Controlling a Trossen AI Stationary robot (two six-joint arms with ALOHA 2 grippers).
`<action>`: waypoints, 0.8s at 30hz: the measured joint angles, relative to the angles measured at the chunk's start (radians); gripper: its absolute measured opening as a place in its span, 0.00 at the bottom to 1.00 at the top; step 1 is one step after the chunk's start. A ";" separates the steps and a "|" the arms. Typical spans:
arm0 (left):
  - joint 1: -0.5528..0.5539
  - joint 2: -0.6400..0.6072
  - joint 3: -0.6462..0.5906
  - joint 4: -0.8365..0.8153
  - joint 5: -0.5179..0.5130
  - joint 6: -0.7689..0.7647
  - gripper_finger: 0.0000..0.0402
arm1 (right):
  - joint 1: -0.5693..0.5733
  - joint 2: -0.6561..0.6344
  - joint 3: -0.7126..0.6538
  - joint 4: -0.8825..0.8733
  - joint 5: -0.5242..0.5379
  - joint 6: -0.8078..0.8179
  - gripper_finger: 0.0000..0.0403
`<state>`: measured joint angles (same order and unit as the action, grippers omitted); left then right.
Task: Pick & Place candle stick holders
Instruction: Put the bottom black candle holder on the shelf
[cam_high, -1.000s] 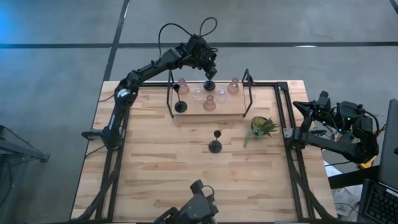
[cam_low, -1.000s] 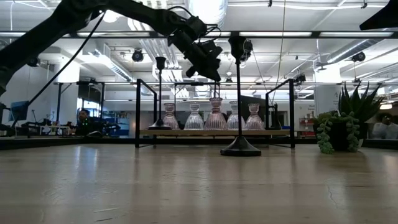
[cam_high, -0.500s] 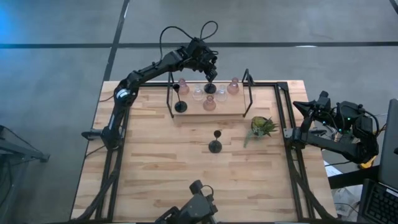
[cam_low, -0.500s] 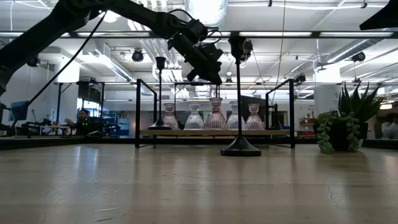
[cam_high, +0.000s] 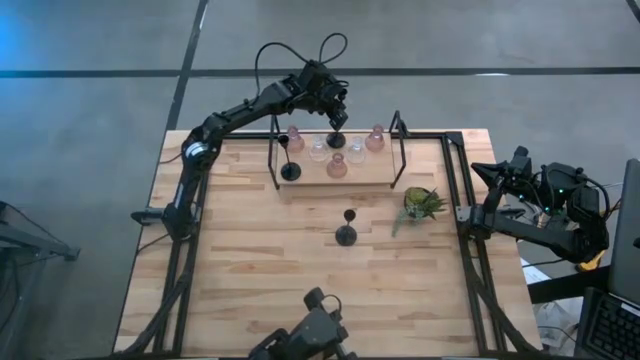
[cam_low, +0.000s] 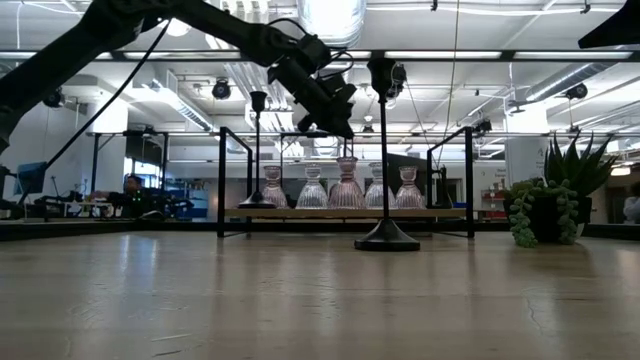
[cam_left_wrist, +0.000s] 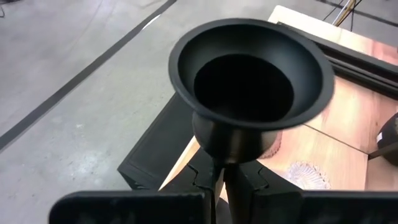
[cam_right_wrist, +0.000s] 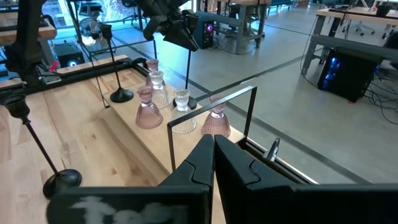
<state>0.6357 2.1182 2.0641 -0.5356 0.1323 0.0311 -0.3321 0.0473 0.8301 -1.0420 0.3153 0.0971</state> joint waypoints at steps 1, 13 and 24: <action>0.000 0.000 -0.005 0.006 0.005 0.000 0.04 | 0.000 0.000 0.000 0.000 0.000 0.000 0.02; 0.000 0.001 -0.008 0.036 0.032 -0.016 0.04 | 0.000 0.000 0.000 0.000 0.000 0.000 0.02; 0.000 0.001 -0.008 0.022 0.034 -0.003 0.04 | 0.000 0.000 0.000 0.000 0.000 0.000 0.02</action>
<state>0.6361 2.1197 2.0563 -0.5137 0.1659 0.0277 -0.3325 0.0475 0.8299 -1.0424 0.3153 0.0971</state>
